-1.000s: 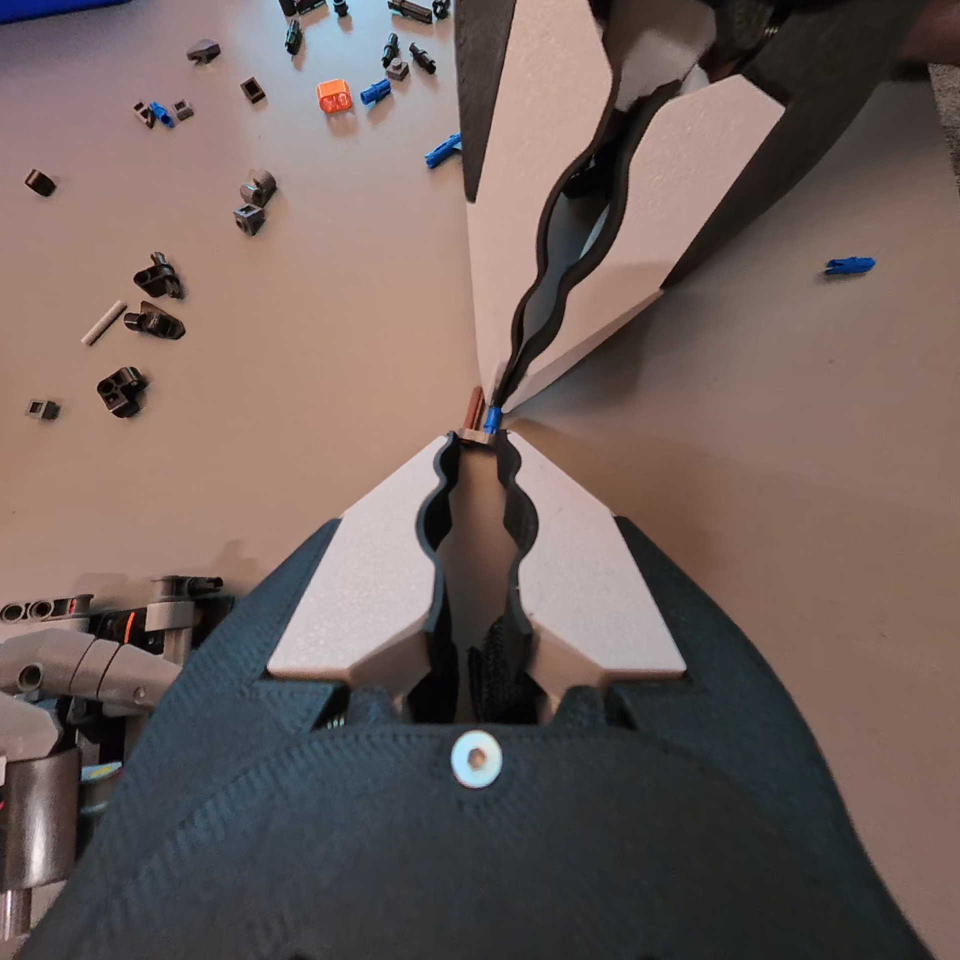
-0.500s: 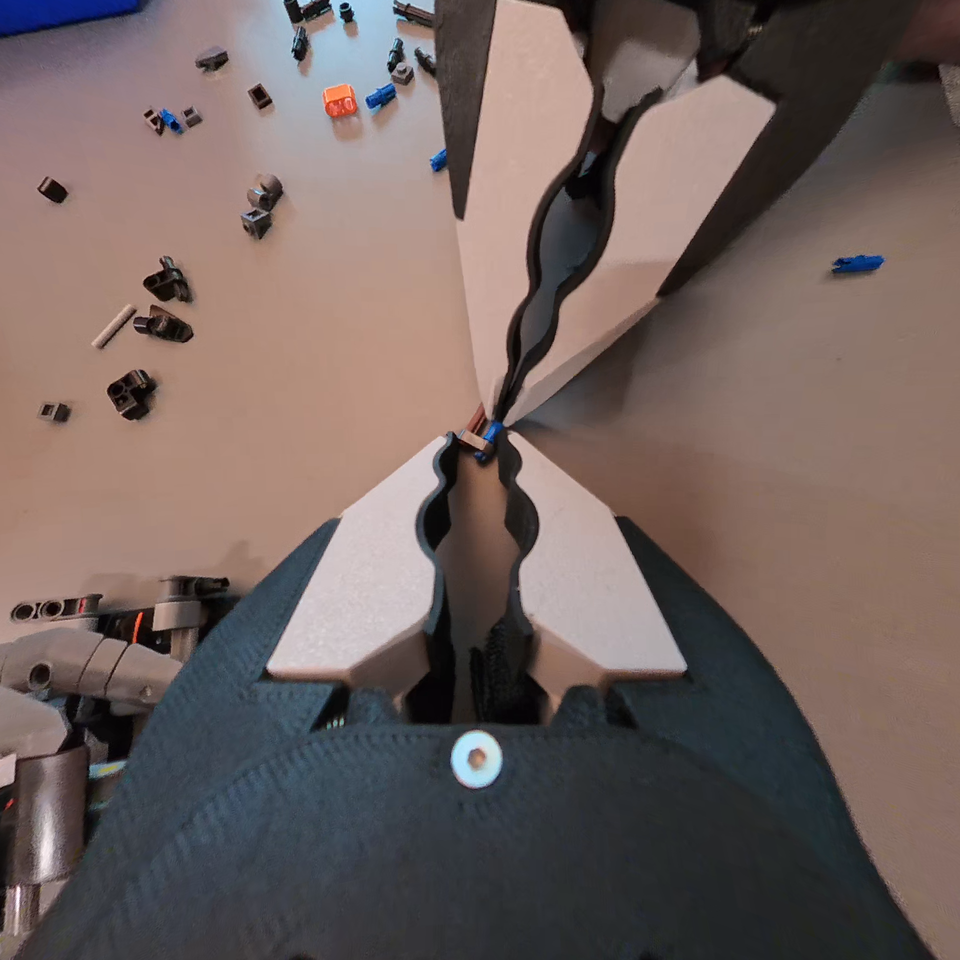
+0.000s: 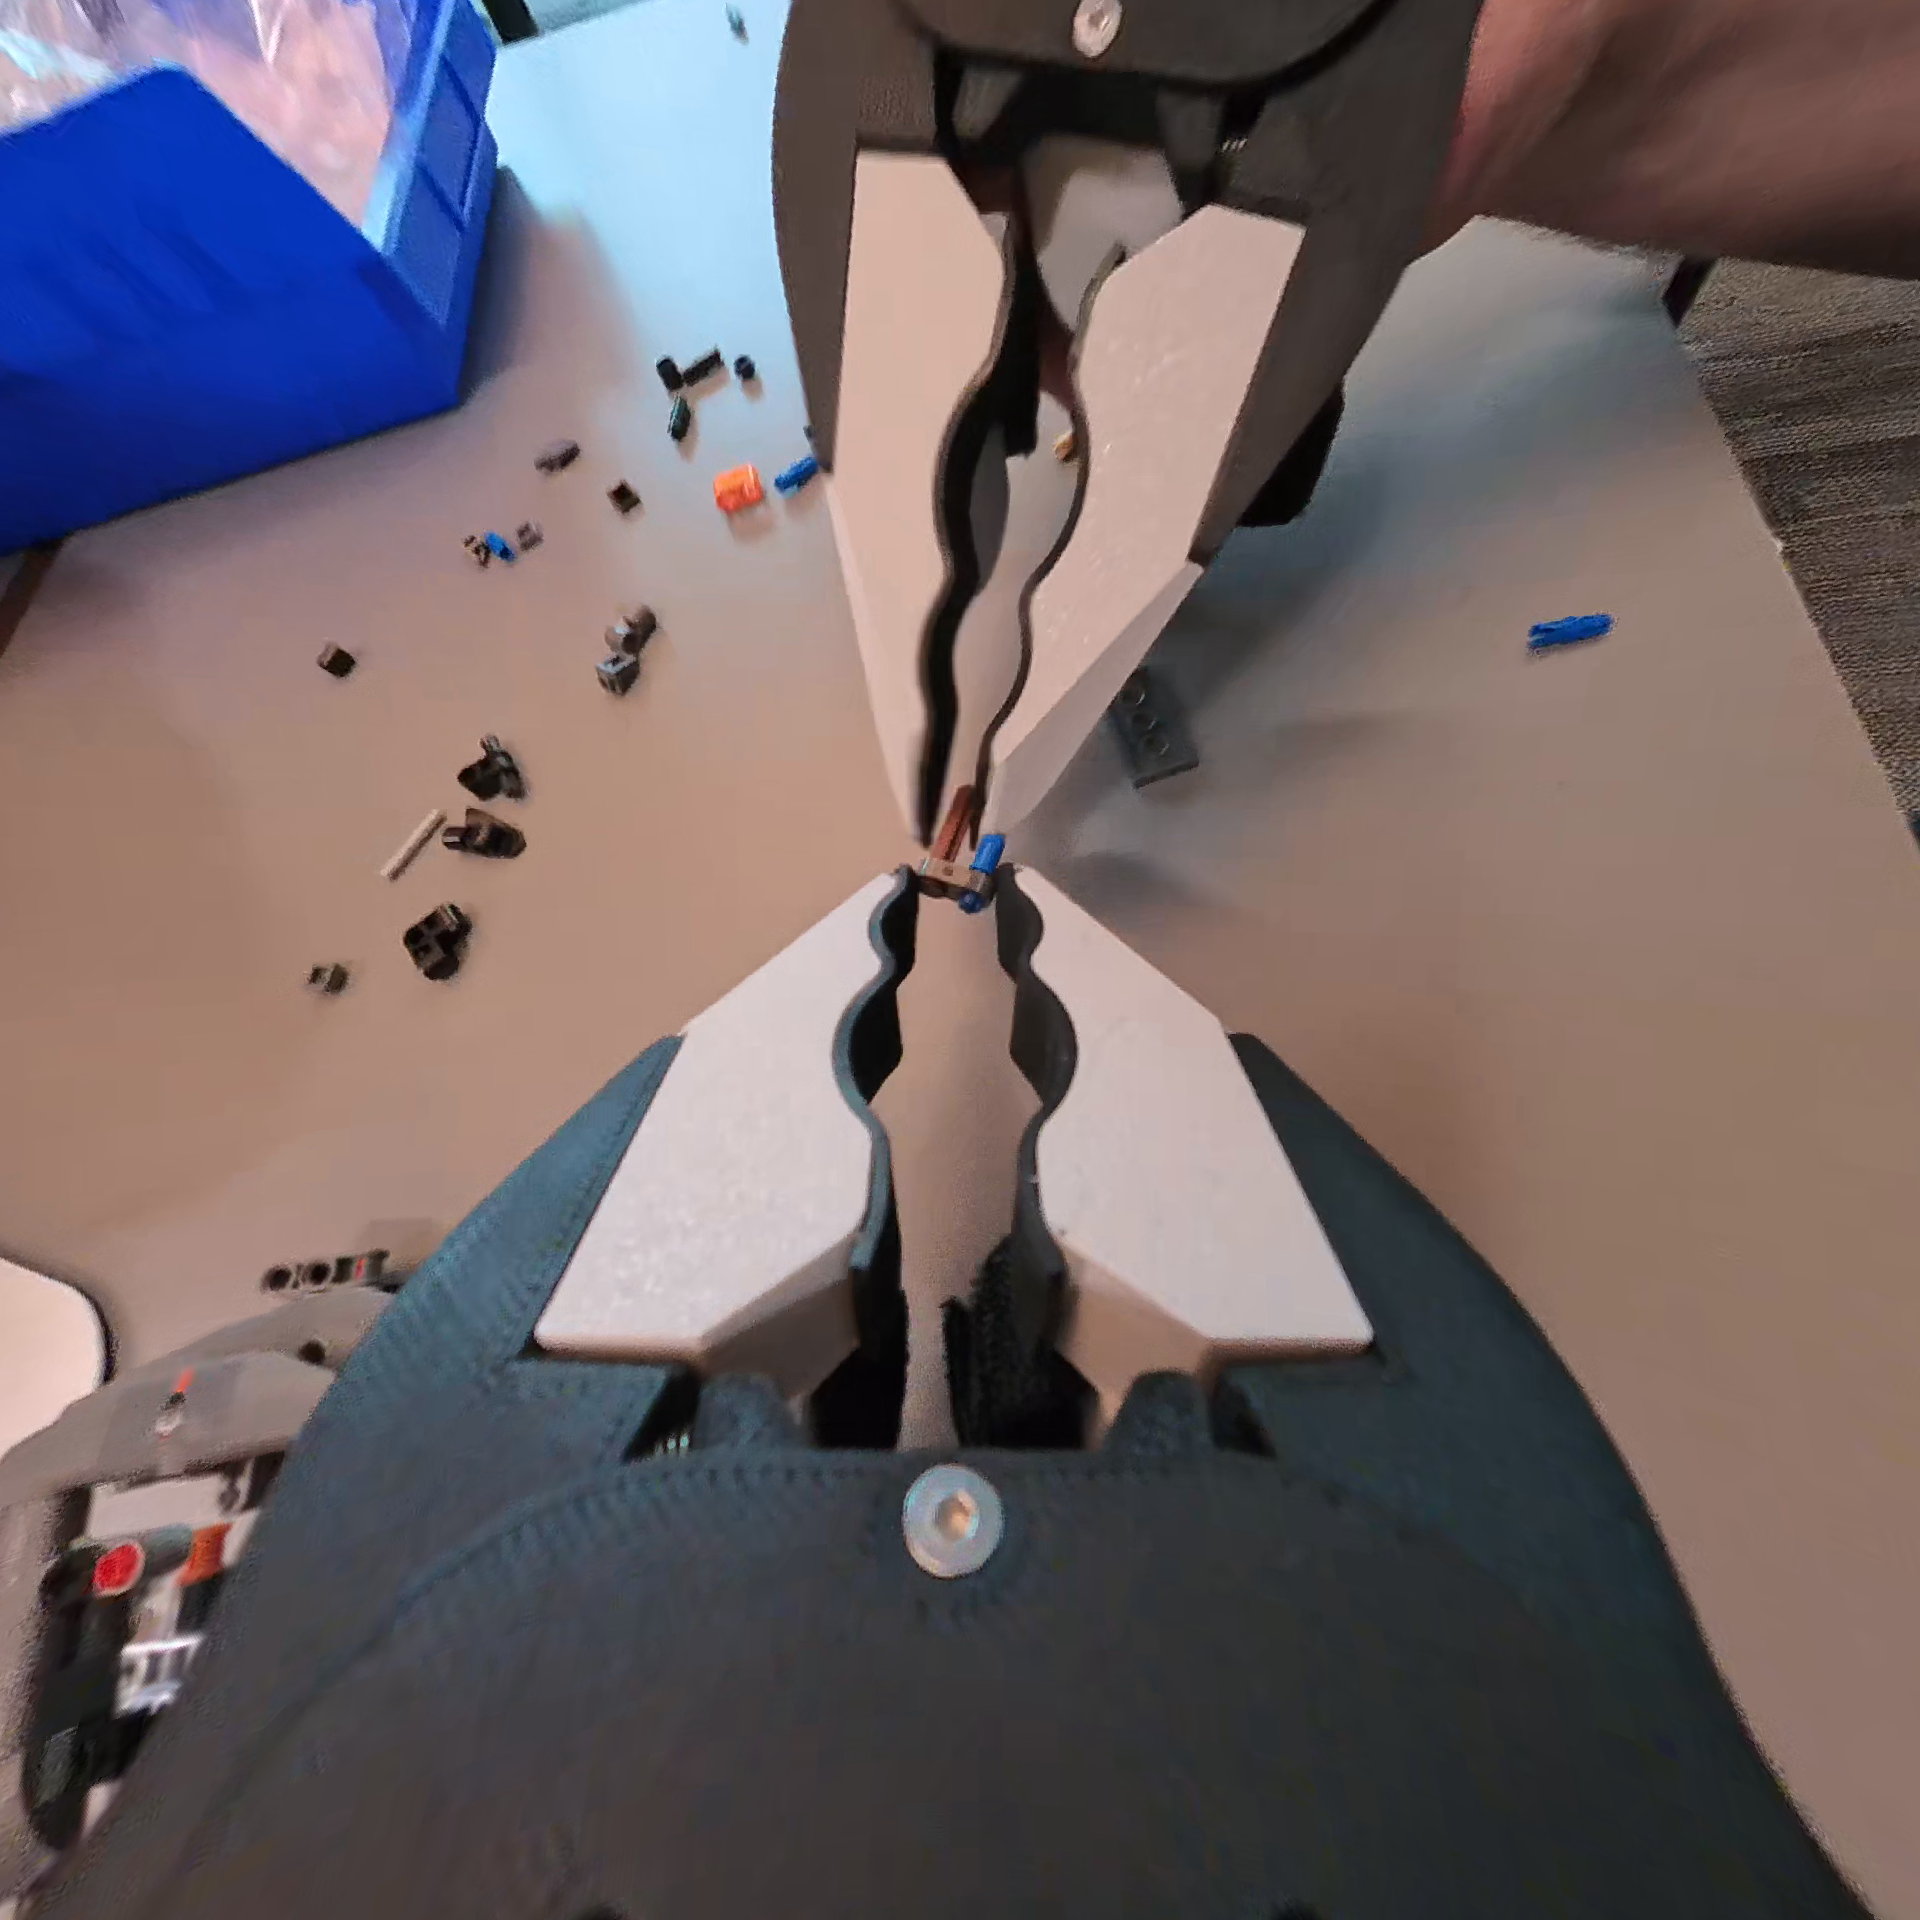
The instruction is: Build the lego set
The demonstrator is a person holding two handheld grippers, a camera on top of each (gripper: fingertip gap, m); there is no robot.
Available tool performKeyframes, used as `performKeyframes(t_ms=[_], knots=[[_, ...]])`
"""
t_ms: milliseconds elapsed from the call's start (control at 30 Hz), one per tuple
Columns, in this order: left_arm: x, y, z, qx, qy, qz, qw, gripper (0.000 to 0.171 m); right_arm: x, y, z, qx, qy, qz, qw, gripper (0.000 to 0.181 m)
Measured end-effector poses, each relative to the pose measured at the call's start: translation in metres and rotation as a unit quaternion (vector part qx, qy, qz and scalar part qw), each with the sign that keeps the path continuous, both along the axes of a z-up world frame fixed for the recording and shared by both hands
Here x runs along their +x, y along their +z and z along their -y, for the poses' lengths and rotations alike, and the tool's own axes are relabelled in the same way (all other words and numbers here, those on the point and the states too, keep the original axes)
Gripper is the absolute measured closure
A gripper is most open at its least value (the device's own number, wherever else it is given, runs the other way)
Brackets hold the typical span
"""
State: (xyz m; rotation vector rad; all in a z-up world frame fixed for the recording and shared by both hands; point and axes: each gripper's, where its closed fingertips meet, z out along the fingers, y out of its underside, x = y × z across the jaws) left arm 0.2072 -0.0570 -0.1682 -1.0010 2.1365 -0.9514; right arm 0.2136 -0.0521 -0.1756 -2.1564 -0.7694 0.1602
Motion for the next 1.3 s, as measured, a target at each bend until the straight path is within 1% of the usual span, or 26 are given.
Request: performKeyframes(t_ms=[33, 100, 167, 233, 267, 300, 333, 400, 500, 567, 633, 667, 767, 867, 1067, 1233, 1300], knots=[[-0.001, 0.003, 0.002, 0.000, -0.006, 0.006, 1.000, 0.158, -0.004, 0.001, 0.002, -0.005, 0.010, -0.006, 1.000, 0.180], [-0.004, 0.008, 0.003, 0.004, -0.010, 0.014, 1.000, 0.158, -0.007, 0.005, 0.004, -0.008, 0.014, -0.010, 1.000, 0.180], [-0.003, 0.014, 0.003, 0.008, -0.002, 0.030, 1.000, 0.158, -0.007, 0.010, 0.004, -0.007, 0.002, -0.017, 1.000, 0.180], [0.001, 0.027, -0.004, 0.014, 0.025, 0.065, 0.997, 0.157, -0.005, 0.019, 0.000, 0.001, -0.034, -0.047, 0.998, 0.180], [0.004, 0.034, -0.010, 0.016, 0.047, 0.083, 0.995, 0.153, -0.002, 0.025, -0.003, 0.012, -0.058, -0.063, 0.996, 0.180], [0.006, 0.040, -0.019, 0.025, 0.074, 0.098, 0.992, 0.146, 0.000, 0.031, -0.006, 0.023, -0.081, -0.079, 0.993, 0.180], [0.007, 0.044, -0.024, 0.033, 0.092, 0.105, 0.990, 0.143, 0.001, 0.038, -0.009, 0.038, -0.102, -0.096, 0.989, 0.180], [0.007, 0.054, -0.031, 0.044, 0.118, 0.128, 0.984, 0.143, 0.002, 0.046, -0.013, 0.058, -0.135, -0.111, 0.983, 0.180], [0.004, 0.068, -0.030, 0.059, 0.127, 0.163, 0.977, 0.149, 0.001, 0.054, -0.021, 0.086, -0.165, -0.115, 0.976, 0.180], [0.004, 0.069, -0.029, 0.074, 0.128, 0.168, 0.975, 0.146, -0.001, 0.059, -0.025, 0.098, -0.176, -0.120, 0.972, 0.180], [0.005, 0.067, -0.030, 0.090, 0.133, 0.165, 0.973, 0.151, -0.002, 0.063, -0.029, 0.107, -0.184, -0.110, 0.971, 0.180], [0.005, 0.066, -0.033, 0.100, 0.142, 0.163, 0.971, 0.150, -0.001, 0.063, -0.030, 0.109, -0.188, -0.096, 0.971, 0.180], [0.003, 0.068, -0.035, 0.090, 0.147, 0.162, 0.972, 0.152, -0.002, 0.066, -0.032, 0.122, -0.191, -0.068, 0.972, 0.180], [0.002, 0.066, -0.035, 0.093, 0.141, 0.156, 0.973, 0.157, -0.002, 0.066, -0.033, 0.124, -0.191, -0.037, 0.973, 0.180], [0.002, 0.065, -0.036, 0.128, 0.141, 0.157, 0.969, 0.158, -0.002, 0.065, -0.035, 0.121, -0.187, -0.009, 0.975, 0.180], [0.003, 0.063, -0.037, 0.133, 0.134, 0.152, 0.970, 0.159, -0.002, 0.064, -0.035, 0.119, -0.184, 0.011, 0.976, 0.180], [0.002, 0.062, -0.038, 0.142, 0.134, 0.147, 0.970, 0.163, -0.002, 0.064, -0.035, 0.120, -0.182, 0.019, 0.976, 0.180]])
